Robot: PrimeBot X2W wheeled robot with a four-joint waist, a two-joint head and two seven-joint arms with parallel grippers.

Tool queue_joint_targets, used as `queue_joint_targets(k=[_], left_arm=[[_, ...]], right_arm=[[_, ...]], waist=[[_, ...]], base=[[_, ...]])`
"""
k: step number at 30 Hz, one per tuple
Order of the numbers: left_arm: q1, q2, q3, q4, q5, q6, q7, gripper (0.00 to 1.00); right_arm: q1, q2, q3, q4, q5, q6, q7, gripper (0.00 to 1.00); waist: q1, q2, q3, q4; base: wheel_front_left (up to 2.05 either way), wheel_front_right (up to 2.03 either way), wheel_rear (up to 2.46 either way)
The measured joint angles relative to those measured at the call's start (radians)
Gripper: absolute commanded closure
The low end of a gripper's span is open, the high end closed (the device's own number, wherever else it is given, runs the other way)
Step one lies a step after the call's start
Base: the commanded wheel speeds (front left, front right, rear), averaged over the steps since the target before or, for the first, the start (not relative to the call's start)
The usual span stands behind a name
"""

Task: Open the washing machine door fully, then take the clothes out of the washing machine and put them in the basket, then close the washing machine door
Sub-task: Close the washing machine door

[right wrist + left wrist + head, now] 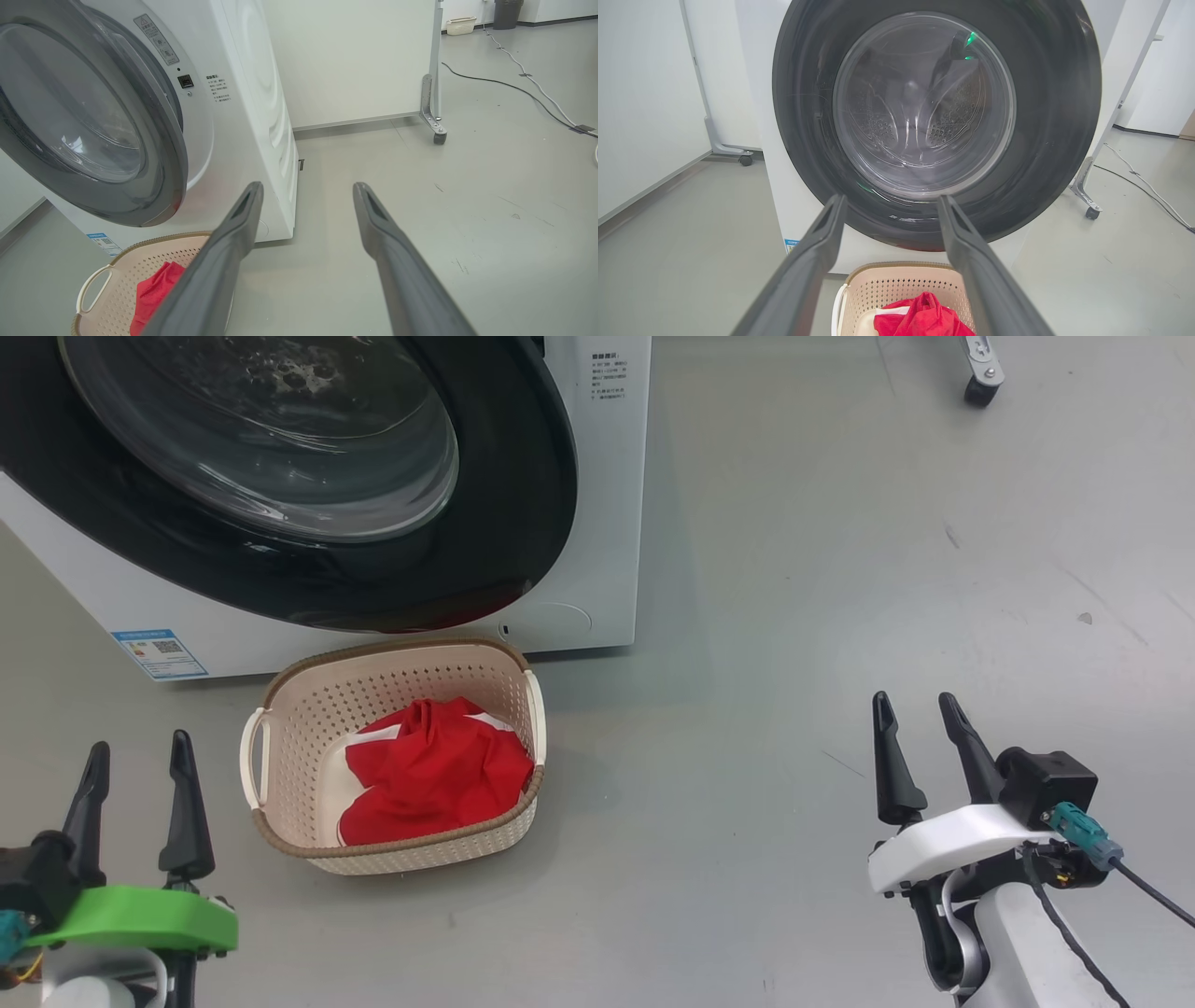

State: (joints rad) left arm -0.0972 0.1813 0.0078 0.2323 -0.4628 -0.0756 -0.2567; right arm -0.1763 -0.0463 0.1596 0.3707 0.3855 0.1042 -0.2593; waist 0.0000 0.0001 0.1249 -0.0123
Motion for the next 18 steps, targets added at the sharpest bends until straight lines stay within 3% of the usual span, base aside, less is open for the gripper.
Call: queue_joint_targets(k=[9,13,18], left_arm=[[0.070,-0.051,0.026,-0.032,0.123,0.028,0.000,0.00],[0.108,-0.099,0.025,-0.032,0.150,0.028,0.000,0.00],[0.126,-0.105,0.022,-0.030,0.188,0.027,0.000,0.00]], right_arm=[[0.000,0.000,0.005,-0.004,-0.001,0.000,0.000,0.00],[0.001,0.000,0.005,-0.004,-0.004,0.000,0.000,0.00],[0.002,0.000,0.006,-0.003,-0.021,0.000,0.000,0.00]], waist=[[-0.0001,0.0000,-0.006,-0.007],[-0.0001,0.0000,-0.011,-0.009],[0.0000,0.0000,-0.017,-0.008]], base=[[0.00,0.00,0.00],[0.00,0.00,0.00],[0.00,0.00,0.00]])
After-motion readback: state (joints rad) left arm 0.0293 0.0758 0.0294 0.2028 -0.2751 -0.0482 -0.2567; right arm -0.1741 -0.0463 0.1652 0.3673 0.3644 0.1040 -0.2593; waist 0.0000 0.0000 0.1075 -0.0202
